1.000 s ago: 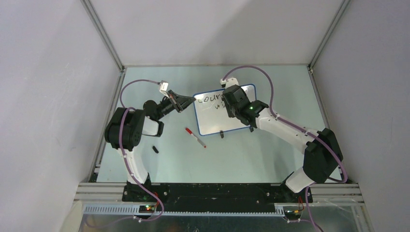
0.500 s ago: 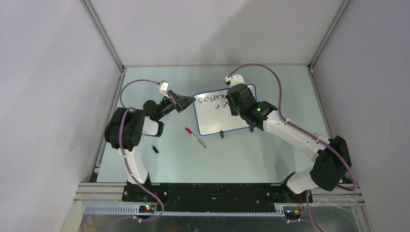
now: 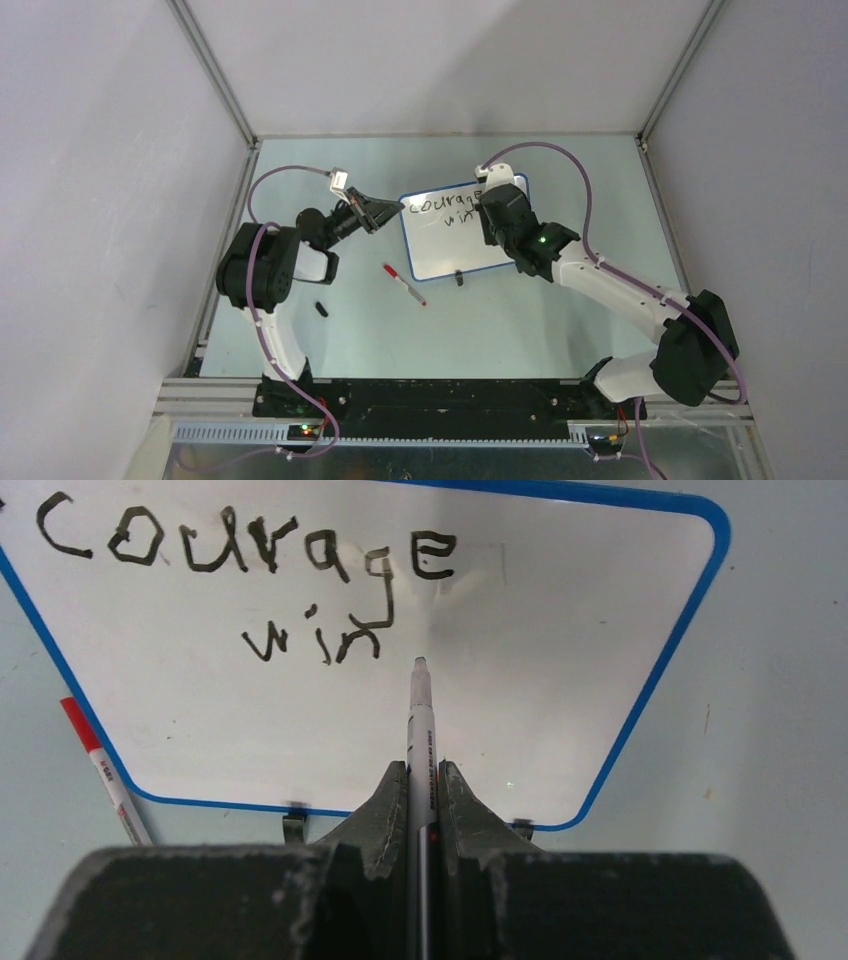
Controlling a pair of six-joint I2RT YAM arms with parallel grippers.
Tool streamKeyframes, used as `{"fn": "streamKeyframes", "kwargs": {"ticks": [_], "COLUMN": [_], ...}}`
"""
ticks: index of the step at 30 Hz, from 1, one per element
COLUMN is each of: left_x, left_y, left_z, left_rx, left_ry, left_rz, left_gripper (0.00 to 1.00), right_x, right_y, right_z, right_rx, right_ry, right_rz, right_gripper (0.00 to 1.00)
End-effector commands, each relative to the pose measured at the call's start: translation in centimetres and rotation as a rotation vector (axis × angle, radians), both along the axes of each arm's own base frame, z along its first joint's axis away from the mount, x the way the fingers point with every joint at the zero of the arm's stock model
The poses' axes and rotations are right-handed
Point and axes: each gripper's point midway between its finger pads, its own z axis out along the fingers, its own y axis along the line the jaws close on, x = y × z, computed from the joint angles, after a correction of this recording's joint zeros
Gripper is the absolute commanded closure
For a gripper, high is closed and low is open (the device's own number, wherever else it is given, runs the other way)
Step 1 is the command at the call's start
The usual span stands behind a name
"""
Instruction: Write a sentence on the whiteboard
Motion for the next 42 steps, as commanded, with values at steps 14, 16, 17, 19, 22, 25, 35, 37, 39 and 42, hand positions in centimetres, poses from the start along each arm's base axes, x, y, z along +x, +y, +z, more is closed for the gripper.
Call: {"fn": "streamKeyframes", "kwargs": {"ticks": [14,16,17,19,22,25,35,37,39,42], "left_x": [-0.6,-0.6,-0.6,-0.7,-0.7,-0.7,-1.0,-1.1,-1.2,-1.3], "left_y": [0.3,0.4,0.4,0.4,0.4,0.5,0.5,0.5,0.6,0.5], "left_z": [1.1,1.1,1.1,1.1,1.2,1.2,1.1,1.1,1.2,1.4], "left_rx": [0.033,0.033,0.032,0.032,0.030,0.027,0.026,0.018,0.006,-0.016], "left_ry": [-0.104,-0.103,-0.102,-0.101,-0.101,-0.097,-0.090,-0.078,-0.063,-0.040], "left_rz": [0.009,0.012,0.013,0.014,0.016,0.023,0.028,0.028,0.035,0.044], "left_gripper": [1.00,1.00,1.00,1.00,1.00,1.00,1.00,1.00,1.00,1.00], "right_x": [0.6,0.5,0.5,0.5,0.2,0.2,0.2,0.1,0.1,0.0], "right_y": [-1.0,-0.9,-1.2,-1.7,-2.1,-1.9,-2.3,-2.2,-2.6,-2.8], "right_z": [3.8,4.1,4.3,4.7,4.9,4.7,3.5,3.3,3.3,3.5], "right_rx": [0.214,0.230,0.237,0.237,0.217,0.167,0.240,0.292,0.311,0.306], "right_ry": [-0.164,-0.174,-0.187,-0.215,-0.256,-0.277,-0.195,-0.163,-0.154,-0.154], "right_rz": [-0.096,-0.108,-0.142,-0.202,-0.280,-0.285,-0.229,-0.195,-0.190,-0.182], "right_gripper": [1.00,1.00,1.00,1.00,1.00,1.00,1.00,1.00,1.00,1.00]}}
